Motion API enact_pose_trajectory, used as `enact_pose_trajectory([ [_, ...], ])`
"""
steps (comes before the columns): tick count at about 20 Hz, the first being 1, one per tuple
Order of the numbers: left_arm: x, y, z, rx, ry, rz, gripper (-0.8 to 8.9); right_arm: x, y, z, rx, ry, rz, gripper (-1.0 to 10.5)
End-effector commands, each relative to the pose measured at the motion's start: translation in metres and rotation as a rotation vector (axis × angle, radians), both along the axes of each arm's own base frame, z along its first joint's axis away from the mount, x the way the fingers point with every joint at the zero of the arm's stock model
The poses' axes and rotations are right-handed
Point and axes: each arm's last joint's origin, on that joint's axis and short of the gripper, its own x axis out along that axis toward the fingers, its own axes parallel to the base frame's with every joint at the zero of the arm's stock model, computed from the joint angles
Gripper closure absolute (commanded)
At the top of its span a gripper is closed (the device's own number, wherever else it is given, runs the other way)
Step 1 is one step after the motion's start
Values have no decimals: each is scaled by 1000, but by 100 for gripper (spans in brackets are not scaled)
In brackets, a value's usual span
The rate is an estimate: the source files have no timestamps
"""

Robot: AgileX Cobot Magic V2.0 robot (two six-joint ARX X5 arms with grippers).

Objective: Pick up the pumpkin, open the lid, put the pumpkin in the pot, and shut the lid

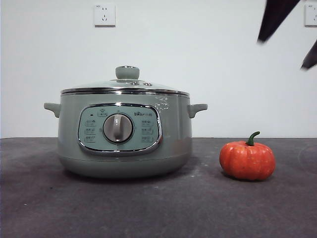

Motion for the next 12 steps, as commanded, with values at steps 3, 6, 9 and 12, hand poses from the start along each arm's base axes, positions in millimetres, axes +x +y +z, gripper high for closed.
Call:
enact_pose_trajectory([
  [3,0,0,1,-7,-9,-4,56,38,16,-34,-58,48,-5,203],
  [6,0,0,1,-7,-9,-4,56,55,26,-54,-110,54,-8,203],
  [9,0,0,1,-7,-9,-3,56,68,36,-68,-126,31,-3,203],
  [12,0,0,1,-7,-9,-3,56,78,43,-83,-143,35,3,202],
])
